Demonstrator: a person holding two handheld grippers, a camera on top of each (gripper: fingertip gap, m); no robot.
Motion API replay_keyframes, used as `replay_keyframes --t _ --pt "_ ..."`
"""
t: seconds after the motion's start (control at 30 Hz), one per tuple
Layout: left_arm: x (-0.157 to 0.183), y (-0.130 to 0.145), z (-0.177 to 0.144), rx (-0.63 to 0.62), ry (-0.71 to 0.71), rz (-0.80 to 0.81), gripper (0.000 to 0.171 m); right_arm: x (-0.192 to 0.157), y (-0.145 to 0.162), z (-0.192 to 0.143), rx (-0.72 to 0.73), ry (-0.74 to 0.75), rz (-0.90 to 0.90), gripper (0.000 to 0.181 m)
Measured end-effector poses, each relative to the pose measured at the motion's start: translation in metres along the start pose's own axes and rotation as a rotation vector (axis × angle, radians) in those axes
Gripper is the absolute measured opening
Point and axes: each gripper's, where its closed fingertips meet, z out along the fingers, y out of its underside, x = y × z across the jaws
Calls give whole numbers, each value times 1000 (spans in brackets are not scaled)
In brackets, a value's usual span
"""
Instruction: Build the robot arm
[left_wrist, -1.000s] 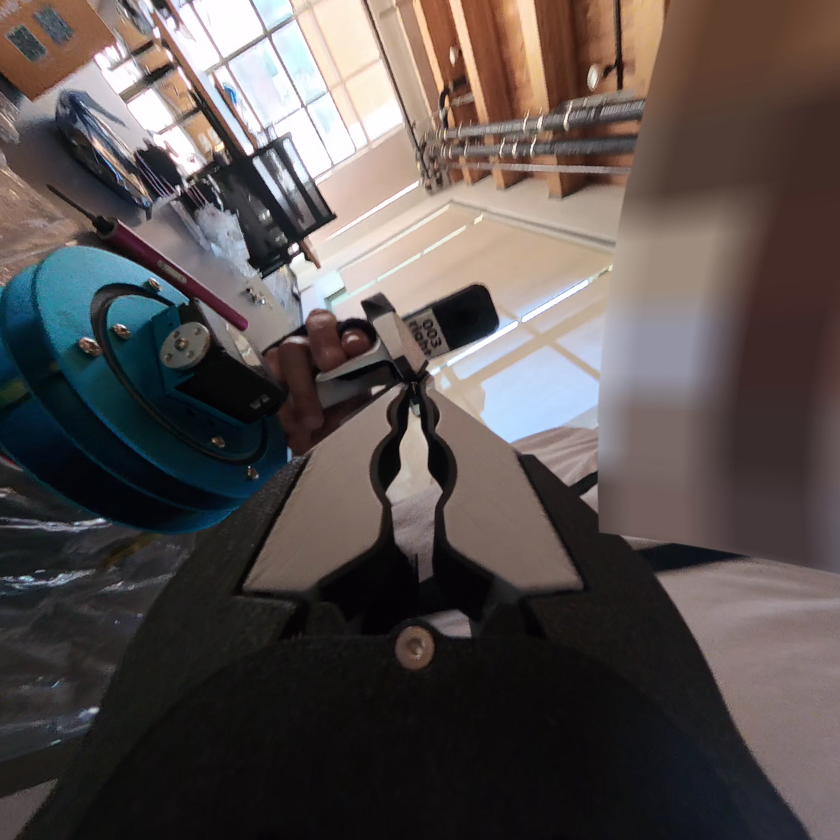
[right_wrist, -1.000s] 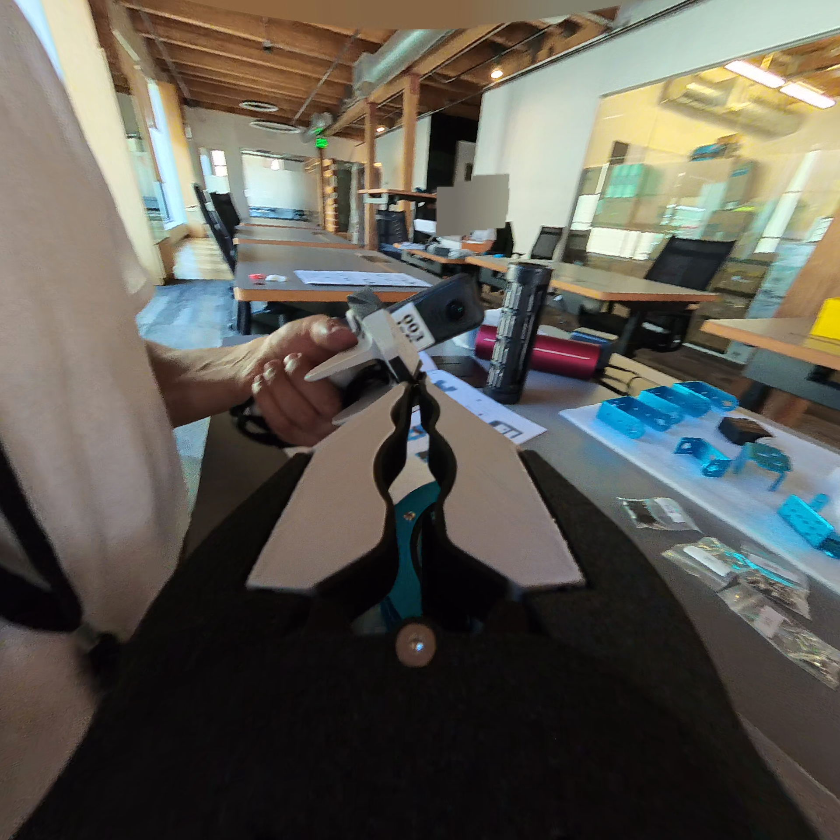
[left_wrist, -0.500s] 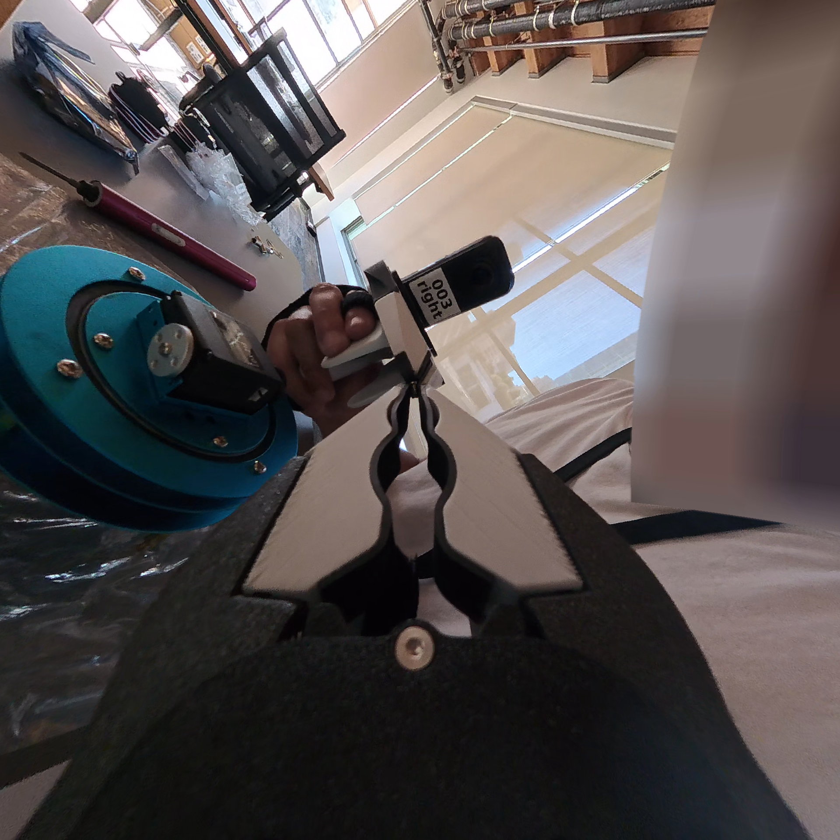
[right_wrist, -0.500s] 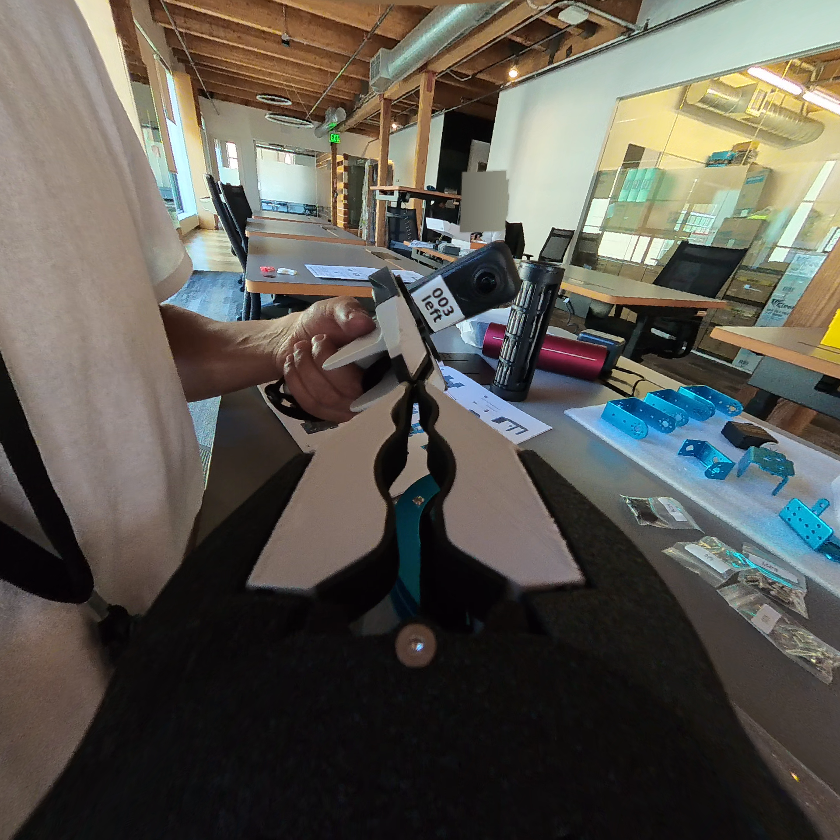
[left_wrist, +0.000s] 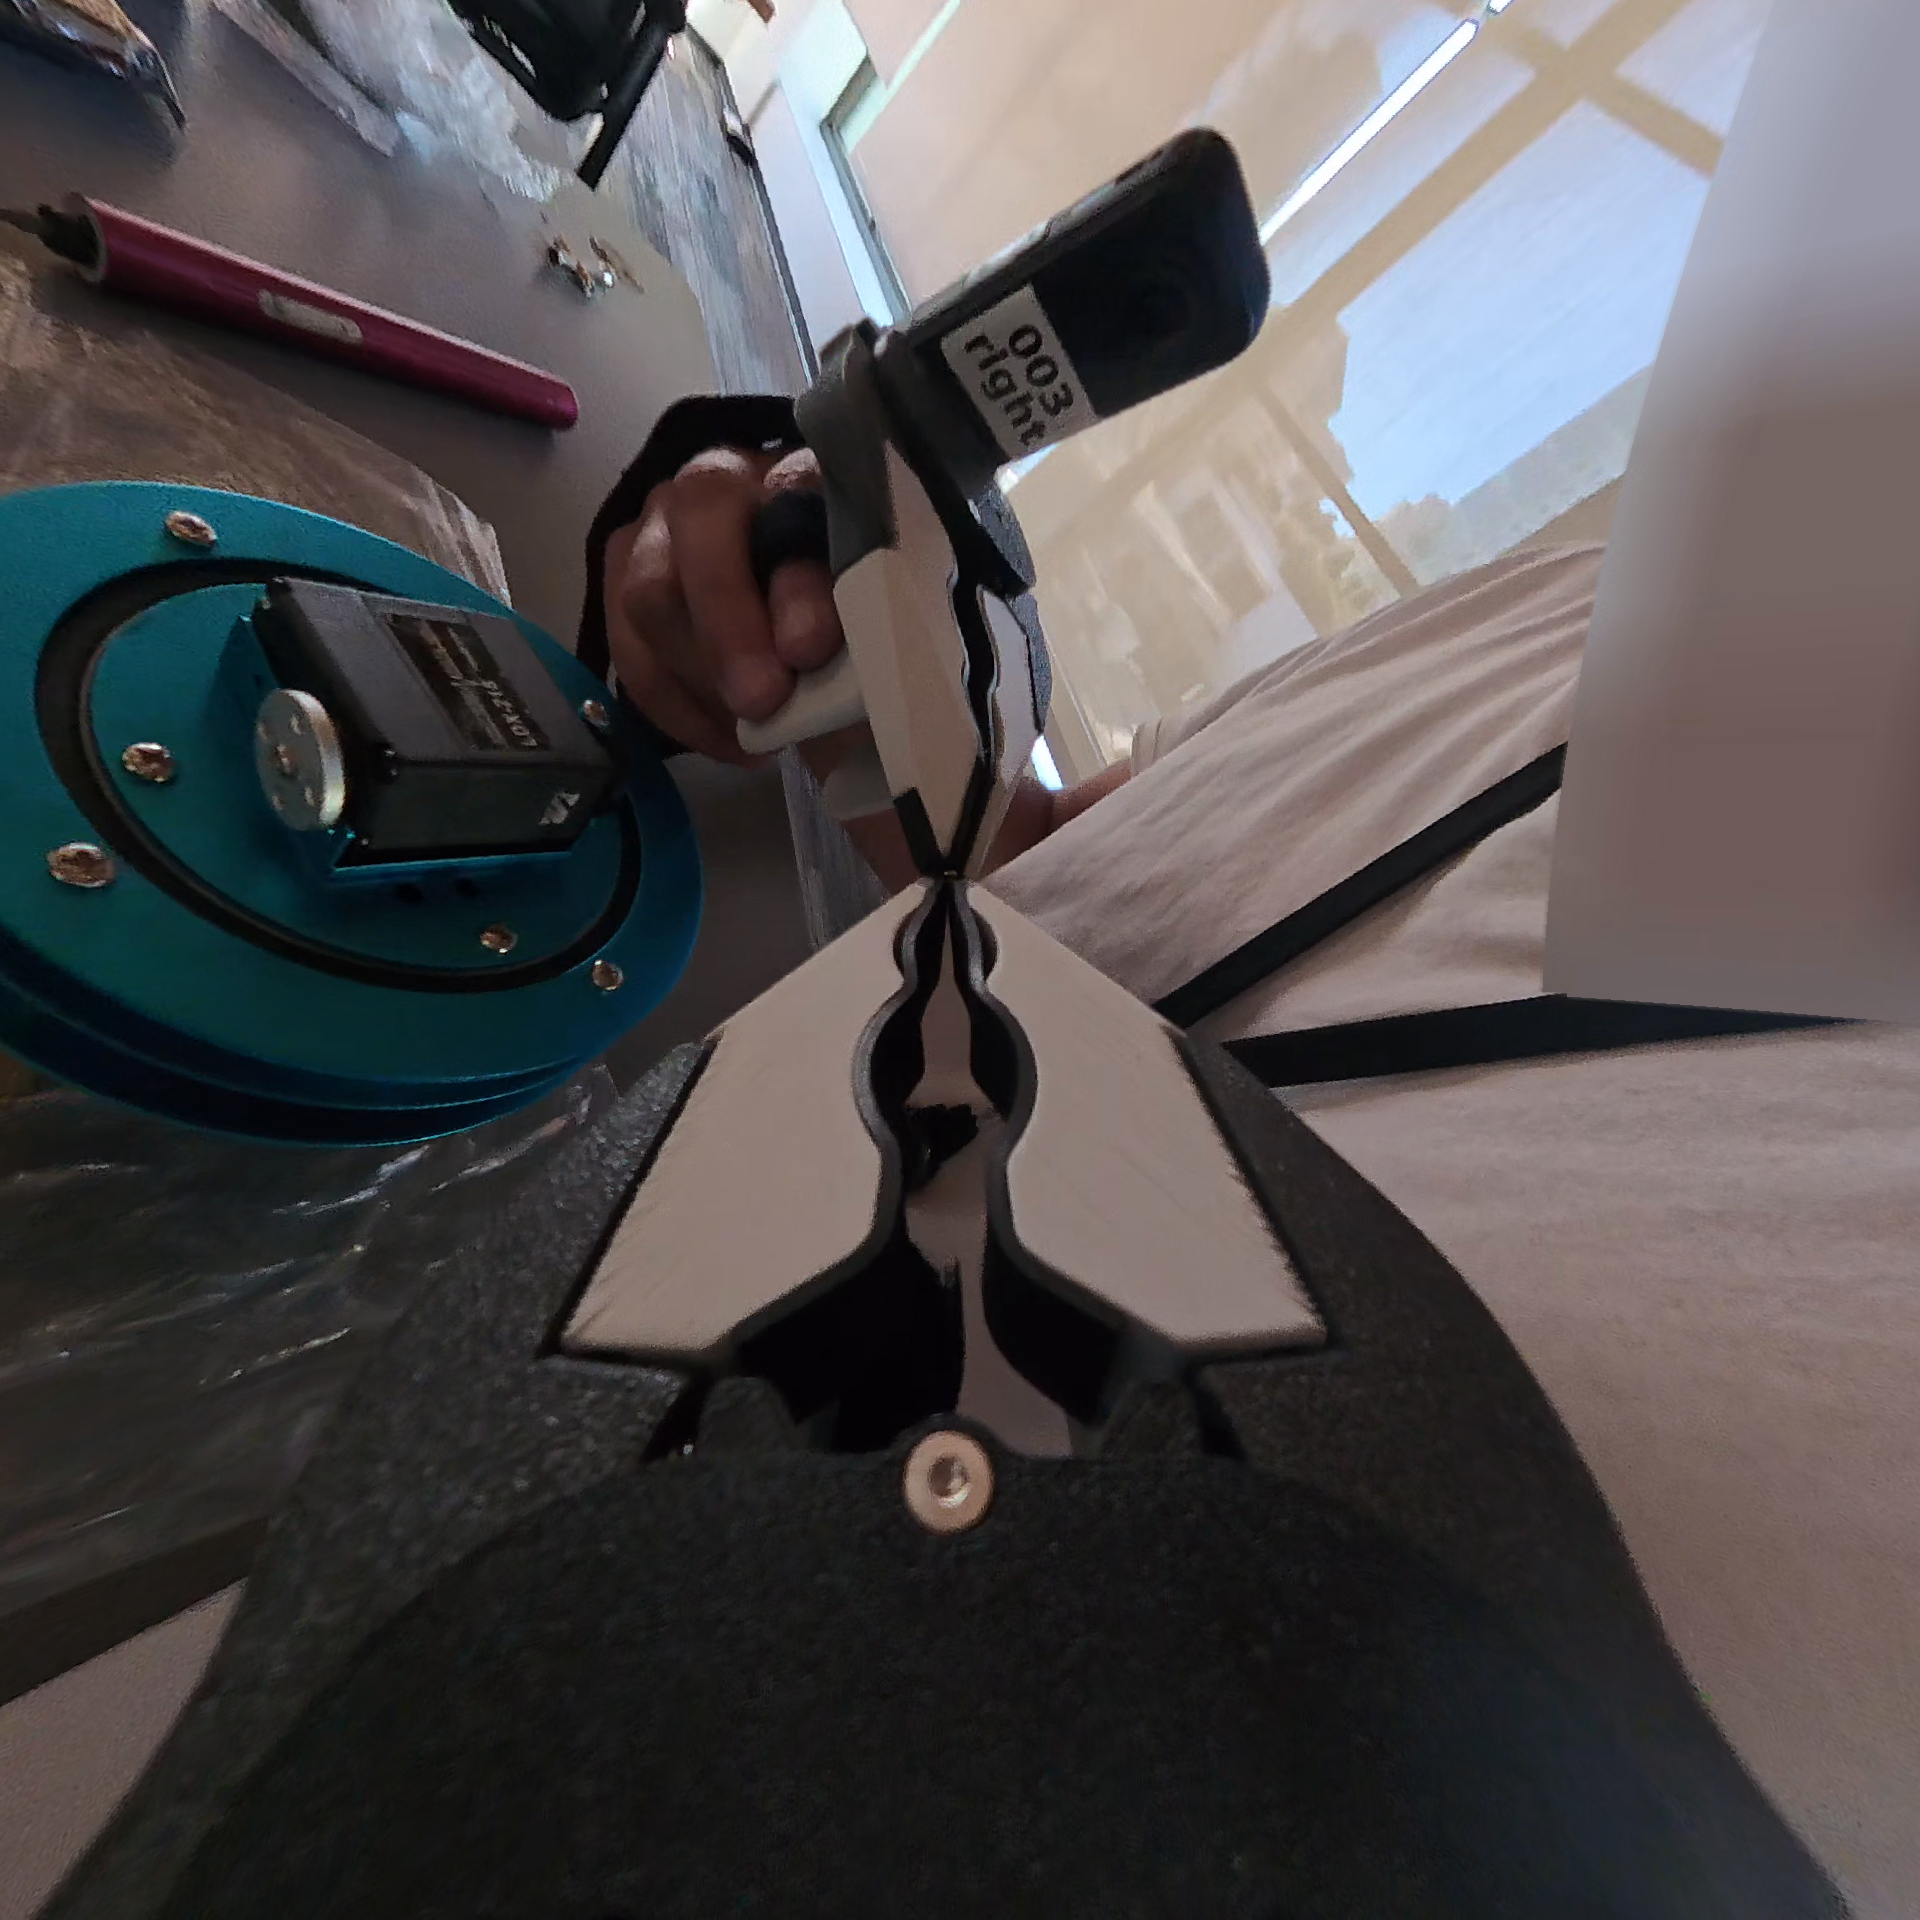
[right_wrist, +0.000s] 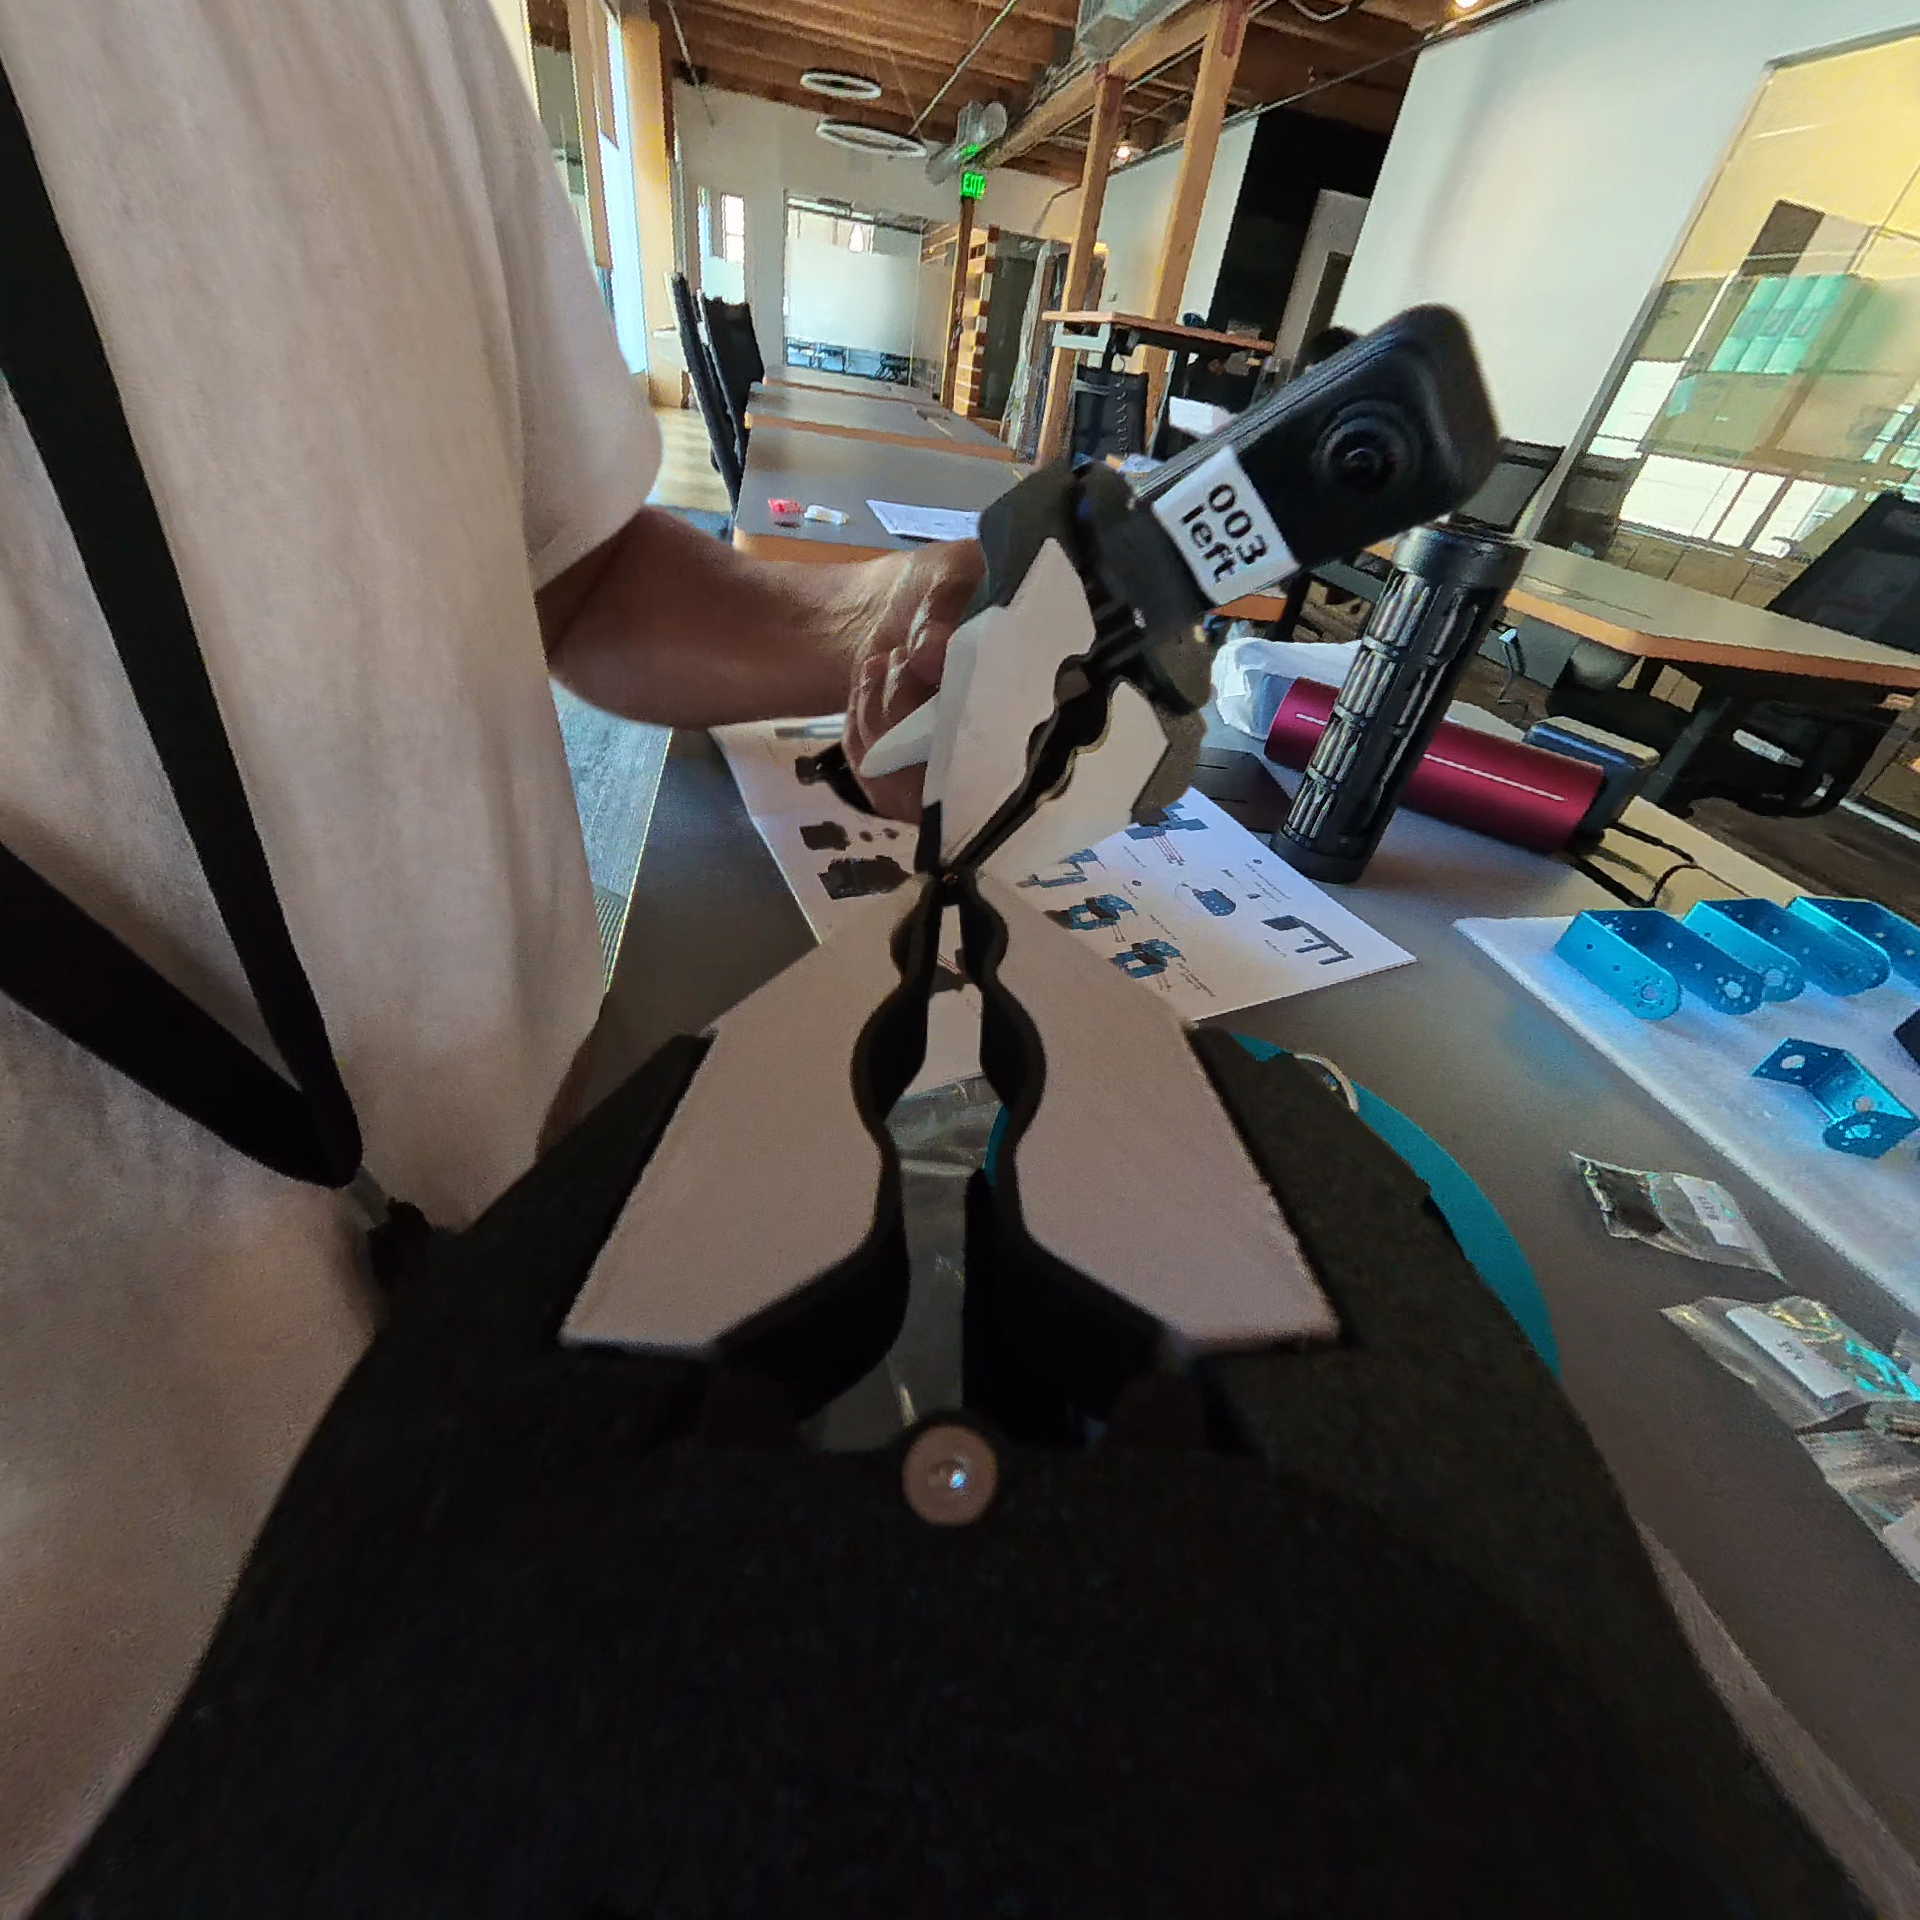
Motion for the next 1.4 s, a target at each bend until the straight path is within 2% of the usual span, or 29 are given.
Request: replay_keyframes --t 0.2,0.43,0.57,0.83,1.0,1.17,1.3,1.4 --pt "2 3 2 -105 25 -11 0 -4 1 -1 -8 -16 -22 1" --pt "0 10 7 -240 68 -155 0 -9 8 -3 -62 -3 -116 1" --pt "3 3 9 -259 63 -116 0 -5 1 -7 -57 38 -121 0" --pt "-4 -12 7 -194 20 -59 2 8 -3 -16 11 127 -85 0" --pt "-11 -15 3 -157 -9 -49 3 15 -1 -25 5 174 -80 0" --pt "-25 -16 14 -118 -69 -6 7 28 8 -30 -30 267 -82 0" --pt "-21 -26 20 -27 -16 -25 4 30 7 -33 -24 330 -127 0" --pt "-22 -26 23 -6 6 -49 0 28 7 -35 -21 340 -143 0"
